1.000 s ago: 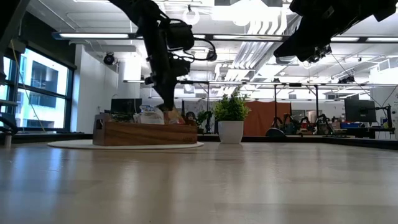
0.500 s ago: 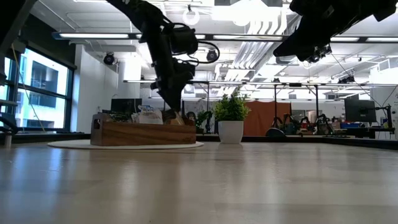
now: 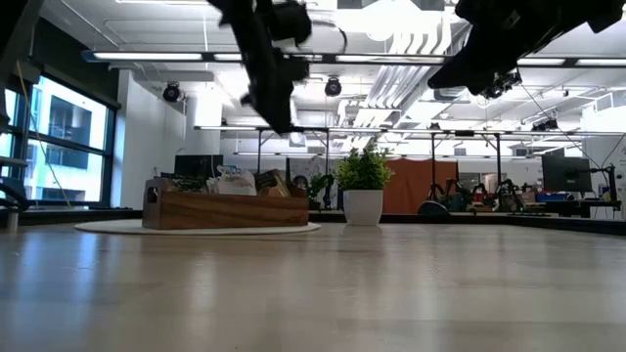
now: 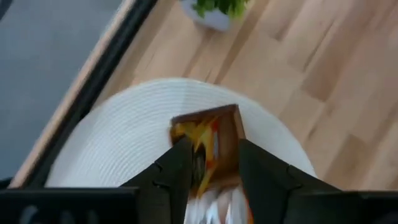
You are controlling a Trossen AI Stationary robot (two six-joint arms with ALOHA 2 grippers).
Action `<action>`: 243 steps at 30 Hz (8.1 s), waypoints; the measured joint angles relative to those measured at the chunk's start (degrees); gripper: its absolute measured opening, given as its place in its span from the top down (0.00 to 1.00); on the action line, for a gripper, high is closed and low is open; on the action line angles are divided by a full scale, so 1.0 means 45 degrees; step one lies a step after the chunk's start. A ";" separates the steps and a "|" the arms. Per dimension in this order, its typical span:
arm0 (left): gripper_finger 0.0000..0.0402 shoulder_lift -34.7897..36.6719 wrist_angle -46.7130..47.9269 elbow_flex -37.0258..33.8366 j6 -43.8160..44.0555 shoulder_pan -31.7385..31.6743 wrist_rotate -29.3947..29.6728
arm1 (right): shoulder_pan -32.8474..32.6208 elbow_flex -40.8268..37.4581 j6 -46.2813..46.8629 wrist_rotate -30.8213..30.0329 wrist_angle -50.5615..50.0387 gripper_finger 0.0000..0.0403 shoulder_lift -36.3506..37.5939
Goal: Pick & Place Tea
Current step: Return to Home Position
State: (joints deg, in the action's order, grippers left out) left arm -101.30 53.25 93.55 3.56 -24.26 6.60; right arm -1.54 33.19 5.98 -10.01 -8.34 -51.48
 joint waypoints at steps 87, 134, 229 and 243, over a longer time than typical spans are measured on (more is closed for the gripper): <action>0.71 2.2043 -1.1841 -2.0436 0.1944 0.1148 -0.2873 | 0.0034 -0.6625 -0.2769 0.1455 0.1345 0.97 1.1374; 0.71 2.2039 -1.1822 -2.0446 0.1945 0.1148 -0.2898 | 0.0034 -0.6615 -0.2769 0.1460 0.1343 0.97 1.1372; 0.71 2.2039 -1.1821 -2.0446 0.1945 0.1148 -0.2898 | 0.0039 -0.6615 -0.2768 0.1465 0.1345 0.97 1.1373; 0.71 2.2039 -1.1822 -2.0446 0.1945 0.1148 -0.2898 | 0.0037 -0.6615 -0.2769 0.1464 0.1344 0.97 1.1373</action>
State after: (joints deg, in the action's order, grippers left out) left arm -2.13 0.06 1.54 12.32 -19.09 -6.44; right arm -1.38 3.42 -6.48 -3.43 -2.29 -0.30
